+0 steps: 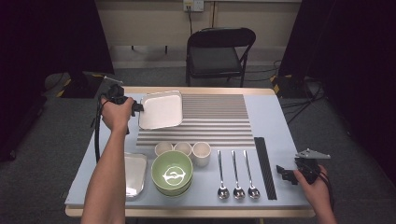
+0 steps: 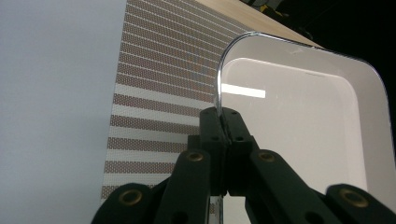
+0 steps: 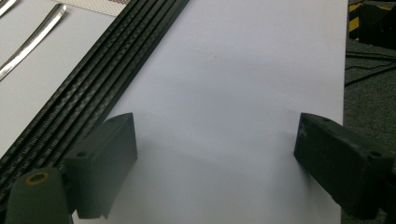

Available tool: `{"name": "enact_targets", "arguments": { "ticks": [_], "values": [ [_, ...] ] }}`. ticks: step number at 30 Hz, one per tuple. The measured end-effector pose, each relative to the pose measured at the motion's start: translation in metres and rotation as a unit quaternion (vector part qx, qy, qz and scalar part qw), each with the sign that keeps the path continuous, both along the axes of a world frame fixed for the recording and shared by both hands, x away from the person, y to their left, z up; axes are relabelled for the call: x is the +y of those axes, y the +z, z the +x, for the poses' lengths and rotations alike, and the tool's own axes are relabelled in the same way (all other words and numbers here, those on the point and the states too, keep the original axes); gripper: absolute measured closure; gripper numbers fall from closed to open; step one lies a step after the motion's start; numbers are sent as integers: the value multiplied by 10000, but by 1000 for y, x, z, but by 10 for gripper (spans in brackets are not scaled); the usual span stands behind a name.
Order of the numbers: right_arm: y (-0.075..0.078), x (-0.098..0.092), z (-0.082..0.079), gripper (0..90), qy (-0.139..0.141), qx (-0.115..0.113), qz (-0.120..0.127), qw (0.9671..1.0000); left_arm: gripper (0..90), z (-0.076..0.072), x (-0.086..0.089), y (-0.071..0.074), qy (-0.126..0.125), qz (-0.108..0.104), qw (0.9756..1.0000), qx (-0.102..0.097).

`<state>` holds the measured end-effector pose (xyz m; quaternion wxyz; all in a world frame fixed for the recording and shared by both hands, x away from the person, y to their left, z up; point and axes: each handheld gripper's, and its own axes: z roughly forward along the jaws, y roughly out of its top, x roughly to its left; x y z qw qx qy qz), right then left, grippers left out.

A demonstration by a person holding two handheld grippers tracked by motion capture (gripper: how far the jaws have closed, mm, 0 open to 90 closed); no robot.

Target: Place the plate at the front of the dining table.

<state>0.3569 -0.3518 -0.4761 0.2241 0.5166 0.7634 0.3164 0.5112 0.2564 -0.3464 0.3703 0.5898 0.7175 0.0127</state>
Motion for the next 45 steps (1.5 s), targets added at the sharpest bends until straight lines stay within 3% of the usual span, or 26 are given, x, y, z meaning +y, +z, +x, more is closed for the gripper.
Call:
{"name": "enact_targets", "arguments": {
  "ticks": [10,24,25,32,42,45],
  "values": [
    [0,0,0,118,0,3,2,10000,892,5,-3,-4,122,45,9999,81],
    [0,0,0,119,1,3,2,10000,892,11,-10,-8,-40,155,9998,156],
    [0,0,0,119,0,2,3,10000,892,12,-11,-8,69,116,9998,129],
    [0,0,0,119,3,2,2,10000,892,17,-14,-8,65,208,9996,158],
    [0,0,0,119,0,1,8,10000,892,22,-18,-8,4,207,9996,174],
    [0,0,0,119,1,1,8,10000,892,23,-22,-8,85,186,9996,172]
  ]
}}
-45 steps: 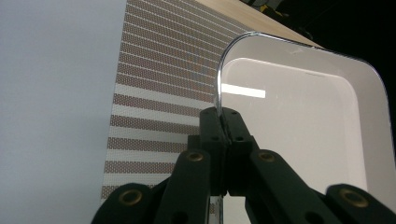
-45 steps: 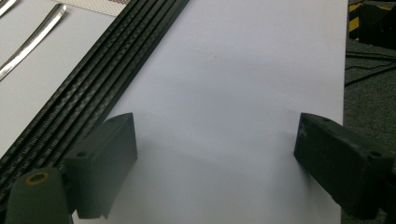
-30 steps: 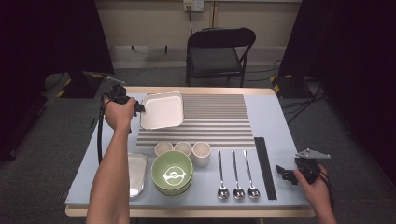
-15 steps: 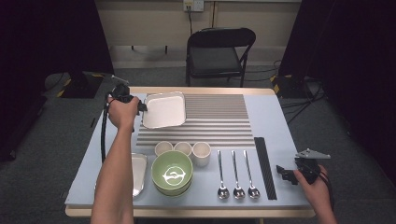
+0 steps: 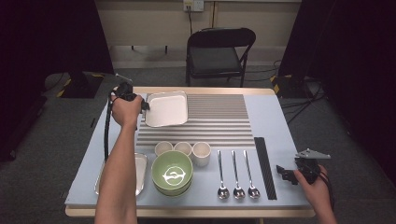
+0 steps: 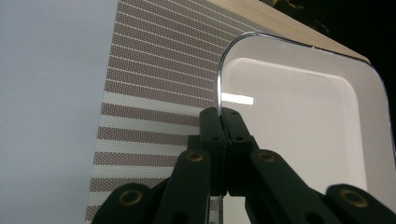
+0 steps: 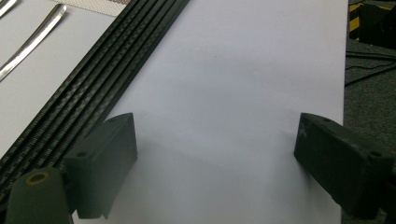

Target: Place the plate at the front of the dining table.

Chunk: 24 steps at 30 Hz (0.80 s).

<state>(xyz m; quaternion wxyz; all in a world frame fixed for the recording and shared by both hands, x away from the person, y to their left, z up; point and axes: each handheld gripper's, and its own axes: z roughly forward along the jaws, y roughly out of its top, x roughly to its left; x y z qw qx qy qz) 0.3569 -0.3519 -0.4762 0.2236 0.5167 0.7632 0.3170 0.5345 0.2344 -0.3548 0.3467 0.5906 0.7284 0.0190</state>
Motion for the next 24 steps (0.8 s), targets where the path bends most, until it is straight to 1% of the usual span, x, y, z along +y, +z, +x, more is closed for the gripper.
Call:
{"name": "enact_targets", "arguments": {
  "ticks": [1,3,7,10,11,12,14,15,19,21,22,24],
  "values": [
    [0,0,0,119,0,0,-1,10000,892,0,0,0,-84,-12,10000,23],
    [0,0,0,119,-2,0,1,10000,892,1,-2,-1,-62,-31,10000,5],
    [0,0,0,119,-1,-1,1,10000,892,4,-5,-5,-47,62,10000,33],
    [0,0,0,119,-1,0,2,10000,892,5,-6,-6,0,11,10000,24],
    [0,0,0,119,-1,-1,0,10000,892,5,-6,-6,-21,17,10000,48],
    [0,0,0,119,-1,-2,-3,10000,892,6,-6,-7,-107,60,9999,62],
    [0,0,0,119,-2,-6,-4,10000,892,6,-6,-7,-85,52,9999,71],
    [0,0,0,119,-3,-10,-5,10000,892,7,-7,-8,-30,53,10000,60],
    [0,0,0,119,-9,-10,-17,10000,892,8,-7,-9,-60,42,10000,58],
    [0,0,0,119,-10,-10,-18,10000,892,9,-8,-10,-3,2,10000,46],
    [0,0,0,119,-3,-16,-37,10000,892,10,-9,-10,-53,62,9999,80],
    [0,0,0,119,-5,-15,-36,10000,892,11,-10,-11,-17,32,10000,89]
  ]
}}
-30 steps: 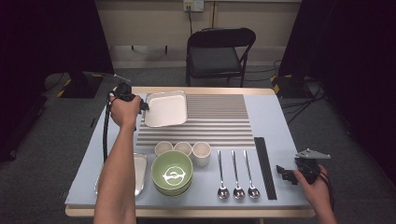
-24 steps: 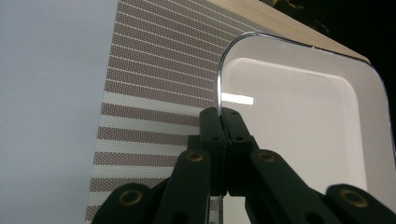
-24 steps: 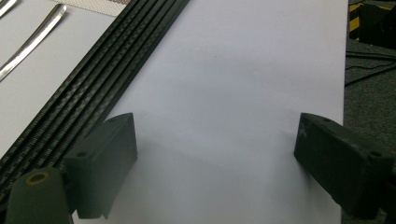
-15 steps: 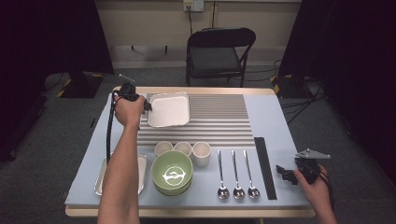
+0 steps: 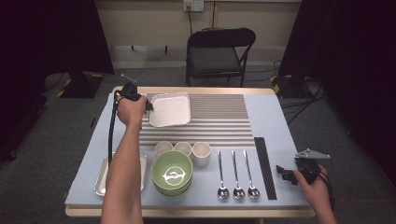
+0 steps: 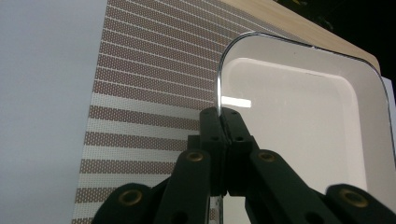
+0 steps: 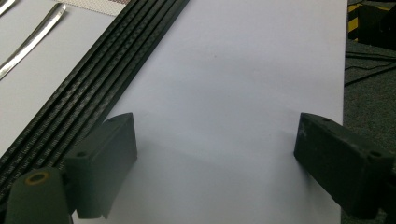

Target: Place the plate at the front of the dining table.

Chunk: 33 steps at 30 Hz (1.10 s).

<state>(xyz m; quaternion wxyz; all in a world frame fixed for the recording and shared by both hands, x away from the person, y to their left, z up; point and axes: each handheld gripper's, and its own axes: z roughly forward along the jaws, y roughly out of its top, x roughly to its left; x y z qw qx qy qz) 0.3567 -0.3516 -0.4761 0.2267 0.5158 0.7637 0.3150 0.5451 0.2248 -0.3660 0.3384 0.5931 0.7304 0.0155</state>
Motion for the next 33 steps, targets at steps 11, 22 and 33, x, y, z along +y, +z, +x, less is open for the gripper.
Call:
{"name": "enact_targets", "arguments": {
  "ticks": [11,22,33],
  "values": [
    [0,0,0,119,-5,1,-9,10000,892,7,-11,-5,-156,48,9998,64],
    [0,0,0,119,-7,0,-2,10000,892,11,-25,-4,-66,89,9999,27],
    [0,1,0,119,-14,-1,2,10000,892,14,-30,-6,-136,146,9998,82]
  ]
}}
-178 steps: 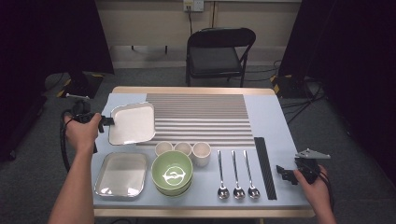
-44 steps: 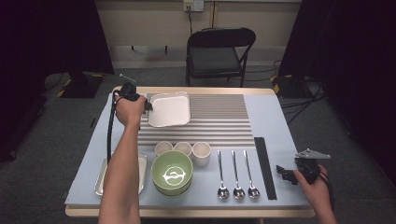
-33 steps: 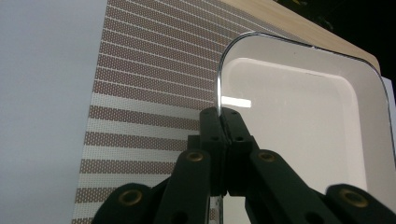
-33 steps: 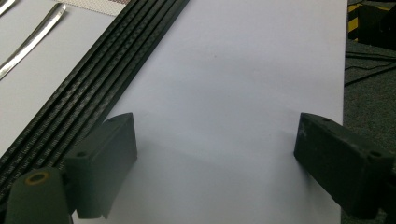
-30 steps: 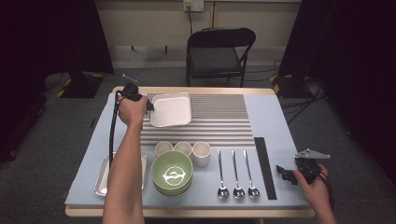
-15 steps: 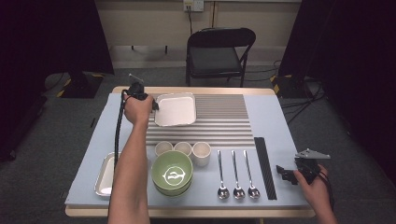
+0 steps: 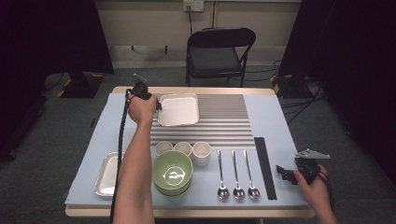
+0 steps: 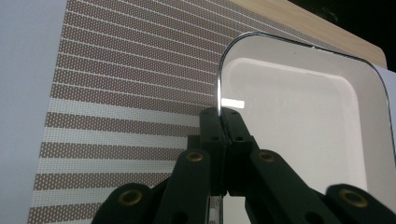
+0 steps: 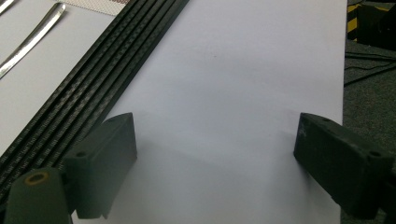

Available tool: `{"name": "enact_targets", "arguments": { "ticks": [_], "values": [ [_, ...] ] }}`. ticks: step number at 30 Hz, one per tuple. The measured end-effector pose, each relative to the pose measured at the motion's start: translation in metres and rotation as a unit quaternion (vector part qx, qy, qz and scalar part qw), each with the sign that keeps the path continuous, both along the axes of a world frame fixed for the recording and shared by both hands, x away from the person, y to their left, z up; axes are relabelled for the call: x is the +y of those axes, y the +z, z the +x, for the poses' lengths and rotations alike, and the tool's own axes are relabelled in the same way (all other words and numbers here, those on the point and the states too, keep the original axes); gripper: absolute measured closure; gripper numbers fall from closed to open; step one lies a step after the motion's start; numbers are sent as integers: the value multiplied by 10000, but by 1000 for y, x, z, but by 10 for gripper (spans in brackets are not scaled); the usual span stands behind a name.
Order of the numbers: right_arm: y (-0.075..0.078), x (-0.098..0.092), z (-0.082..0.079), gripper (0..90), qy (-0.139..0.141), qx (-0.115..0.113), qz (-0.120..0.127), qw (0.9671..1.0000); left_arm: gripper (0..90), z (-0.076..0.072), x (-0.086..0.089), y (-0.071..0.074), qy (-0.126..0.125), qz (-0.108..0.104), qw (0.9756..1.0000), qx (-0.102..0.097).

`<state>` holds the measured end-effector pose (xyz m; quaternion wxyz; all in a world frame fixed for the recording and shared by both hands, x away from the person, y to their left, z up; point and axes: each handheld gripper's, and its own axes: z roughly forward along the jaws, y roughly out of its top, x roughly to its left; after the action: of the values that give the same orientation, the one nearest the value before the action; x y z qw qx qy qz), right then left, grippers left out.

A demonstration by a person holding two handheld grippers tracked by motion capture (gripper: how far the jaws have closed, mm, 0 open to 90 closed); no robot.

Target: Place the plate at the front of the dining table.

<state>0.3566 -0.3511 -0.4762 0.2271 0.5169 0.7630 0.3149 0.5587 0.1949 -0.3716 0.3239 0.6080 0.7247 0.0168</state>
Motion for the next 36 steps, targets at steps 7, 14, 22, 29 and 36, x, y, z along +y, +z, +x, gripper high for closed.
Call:
{"name": "enact_targets", "arguments": {
  "ticks": [7,14,22,29,36],
  "values": [
    [0,0,0,119,-1,6,4,10000,892,3,-4,-1,47,-43,10000,-1],
    [0,0,0,119,0,2,3,10000,892,7,-7,-3,128,-86,9999,-10],
    [0,0,0,119,-3,15,5,10000,892,11,-10,-8,99,-22,9999,8],
    [0,0,0,118,-1,8,-4,10000,892,13,-13,-10,47,11,10000,9],
    [0,0,0,118,-3,3,0,10000,892,17,-19,-13,-13,111,9999,14]
  ]
}}
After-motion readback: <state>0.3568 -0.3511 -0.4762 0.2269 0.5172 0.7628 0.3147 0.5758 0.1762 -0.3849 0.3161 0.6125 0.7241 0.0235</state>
